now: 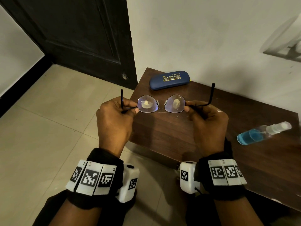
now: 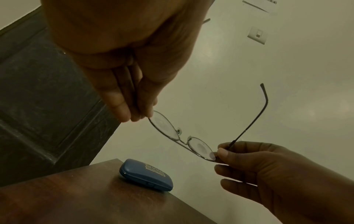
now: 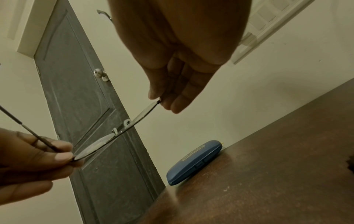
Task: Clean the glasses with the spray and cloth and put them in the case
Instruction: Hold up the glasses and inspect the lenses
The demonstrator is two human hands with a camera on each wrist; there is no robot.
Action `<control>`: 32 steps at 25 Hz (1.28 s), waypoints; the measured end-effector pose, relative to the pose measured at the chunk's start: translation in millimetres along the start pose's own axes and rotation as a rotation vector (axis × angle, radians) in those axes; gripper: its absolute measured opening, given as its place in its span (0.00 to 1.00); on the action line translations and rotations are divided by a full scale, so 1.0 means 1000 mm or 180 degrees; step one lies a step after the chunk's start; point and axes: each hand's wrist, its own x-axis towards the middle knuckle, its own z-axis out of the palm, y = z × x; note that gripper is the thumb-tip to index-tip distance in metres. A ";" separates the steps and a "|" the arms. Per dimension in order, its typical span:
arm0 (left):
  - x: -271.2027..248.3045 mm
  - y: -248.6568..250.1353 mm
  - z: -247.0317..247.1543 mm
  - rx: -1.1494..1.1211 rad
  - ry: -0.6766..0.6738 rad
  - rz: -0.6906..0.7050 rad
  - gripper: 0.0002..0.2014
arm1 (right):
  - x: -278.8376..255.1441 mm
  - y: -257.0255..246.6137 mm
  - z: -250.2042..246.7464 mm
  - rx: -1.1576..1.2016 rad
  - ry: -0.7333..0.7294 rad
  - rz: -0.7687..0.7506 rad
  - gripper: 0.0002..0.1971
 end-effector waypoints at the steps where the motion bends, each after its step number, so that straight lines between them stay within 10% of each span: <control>1: 0.000 0.000 0.000 -0.0020 0.0005 -0.0002 0.08 | 0.000 -0.001 0.000 -0.0017 0.0001 -0.0007 0.07; 14: 0.003 -0.001 0.000 -0.0150 -0.0116 -0.0147 0.10 | -0.001 0.000 0.003 0.0167 -0.0137 -0.0034 0.15; 32: 0.007 0.008 -0.007 -0.2112 -0.0790 -0.1682 0.05 | 0.002 -0.001 0.001 0.0896 -0.0265 -0.0091 0.12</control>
